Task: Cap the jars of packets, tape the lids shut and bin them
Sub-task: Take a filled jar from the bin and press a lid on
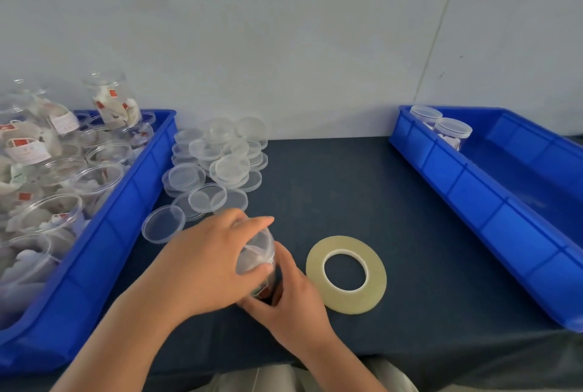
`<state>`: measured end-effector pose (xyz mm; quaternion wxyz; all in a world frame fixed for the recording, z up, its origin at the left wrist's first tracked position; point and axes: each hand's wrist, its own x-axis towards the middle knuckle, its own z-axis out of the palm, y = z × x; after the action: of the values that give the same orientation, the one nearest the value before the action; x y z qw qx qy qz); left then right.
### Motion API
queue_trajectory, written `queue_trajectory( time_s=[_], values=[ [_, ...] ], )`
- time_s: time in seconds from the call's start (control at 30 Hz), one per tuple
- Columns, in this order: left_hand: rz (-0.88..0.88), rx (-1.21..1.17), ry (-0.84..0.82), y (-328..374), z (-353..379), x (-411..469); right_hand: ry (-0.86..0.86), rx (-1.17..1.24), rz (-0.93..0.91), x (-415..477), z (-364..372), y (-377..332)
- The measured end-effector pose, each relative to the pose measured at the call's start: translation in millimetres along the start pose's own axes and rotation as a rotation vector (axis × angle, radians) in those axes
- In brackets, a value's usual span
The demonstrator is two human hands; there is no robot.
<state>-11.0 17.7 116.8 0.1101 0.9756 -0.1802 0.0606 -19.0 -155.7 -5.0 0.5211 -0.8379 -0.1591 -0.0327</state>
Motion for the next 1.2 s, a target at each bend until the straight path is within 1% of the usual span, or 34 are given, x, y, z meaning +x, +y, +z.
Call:
queue_trajectory(
  time_s=[0.17,0.3,0.4,0.5,0.6,0.7,0.73,0.77,0.8,0.9,1.03,1.07,1.13,1.17,1.2],
  values=[
    [-0.067,0.036,-0.036,16,14,4,0.027,-0.001,-0.024,-1,0,0],
    [-0.123,0.076,0.041,25,29,3,0.039,-0.043,-0.044,0,2,1],
    [-0.161,0.041,0.074,28,36,4,0.028,-0.076,-0.033,3,5,1],
    [-0.193,0.023,0.097,36,40,2,0.028,-0.192,-0.062,7,9,2],
    [-0.143,0.024,0.095,38,38,0,0.042,-0.179,-0.073,6,7,2],
    [-0.012,0.023,0.025,35,30,-5,0.072,-0.135,-0.161,1,-1,2],
    [0.041,0.01,0.001,34,27,-6,0.057,-0.054,-0.176,-2,-4,2],
    [0.093,-0.019,-0.009,35,23,-8,0.024,0.068,-0.154,-5,-8,0],
    [0.14,-0.069,-0.007,35,18,-11,-0.015,0.172,-0.126,-8,-12,-3],
    [0.258,-0.281,0.014,32,8,-19,-0.178,0.33,-0.122,-13,-24,-10],
    [0.367,-0.748,-0.095,21,9,-35,-0.423,0.549,-0.165,-26,-36,-19],
    [0.391,-0.83,-0.116,16,12,-38,-0.475,0.607,-0.173,-31,-38,-23],
    [0.356,-0.93,-0.115,8,16,-43,-0.535,0.725,-0.186,-42,-39,-31],
    [0.28,-1.008,-0.103,3,19,-46,-0.508,0.754,-0.181,-47,-41,-34],
    [0.169,-1.109,-0.076,-1,21,-50,-0.433,0.738,-0.155,-52,-43,-36]
  ],
)
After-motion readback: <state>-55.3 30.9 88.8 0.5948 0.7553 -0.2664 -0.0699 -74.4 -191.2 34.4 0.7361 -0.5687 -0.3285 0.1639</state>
